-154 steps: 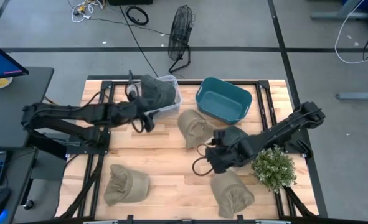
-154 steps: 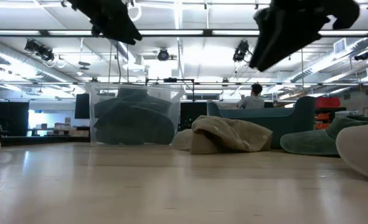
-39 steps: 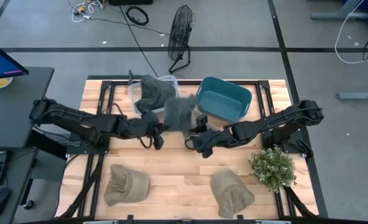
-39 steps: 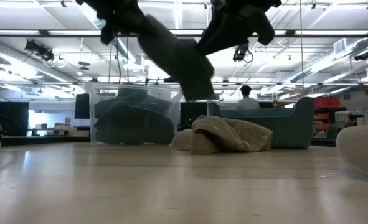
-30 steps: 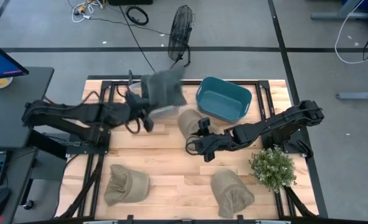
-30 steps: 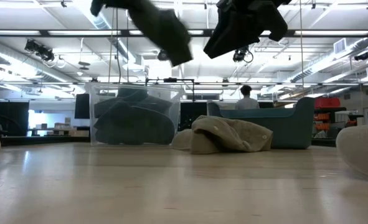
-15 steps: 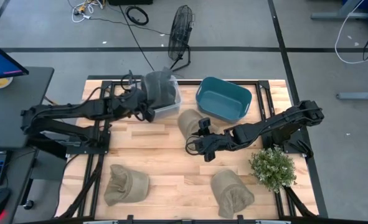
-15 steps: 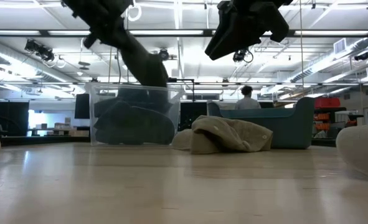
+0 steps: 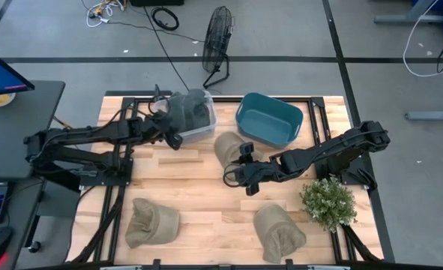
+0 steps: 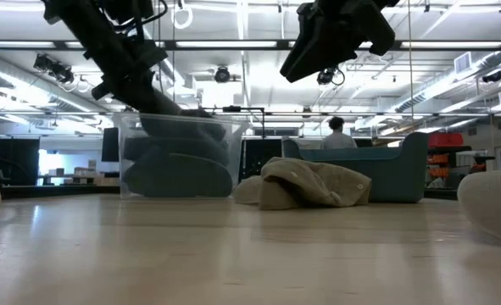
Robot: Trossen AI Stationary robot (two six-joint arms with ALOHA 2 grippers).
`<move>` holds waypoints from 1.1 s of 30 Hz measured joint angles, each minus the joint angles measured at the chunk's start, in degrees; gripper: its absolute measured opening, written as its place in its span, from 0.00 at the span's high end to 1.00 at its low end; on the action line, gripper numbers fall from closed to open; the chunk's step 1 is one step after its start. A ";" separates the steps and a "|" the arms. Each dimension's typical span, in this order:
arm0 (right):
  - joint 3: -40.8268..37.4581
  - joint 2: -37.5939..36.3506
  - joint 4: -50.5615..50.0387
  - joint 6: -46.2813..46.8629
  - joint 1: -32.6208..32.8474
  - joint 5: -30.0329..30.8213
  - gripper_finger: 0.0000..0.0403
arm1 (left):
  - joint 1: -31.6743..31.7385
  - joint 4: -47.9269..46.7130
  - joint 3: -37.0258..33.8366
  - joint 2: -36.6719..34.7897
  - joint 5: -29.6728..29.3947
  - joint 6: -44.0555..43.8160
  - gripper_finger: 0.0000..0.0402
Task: Pick & Place hat
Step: Put the blue cap into the transparent bin
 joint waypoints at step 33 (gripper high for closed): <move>0.02 0.00 -5.29 9.83 -0.02 -2.95 0.61 | 4.08 -15.92 22.64 10.68 -9.23 10.62 0.98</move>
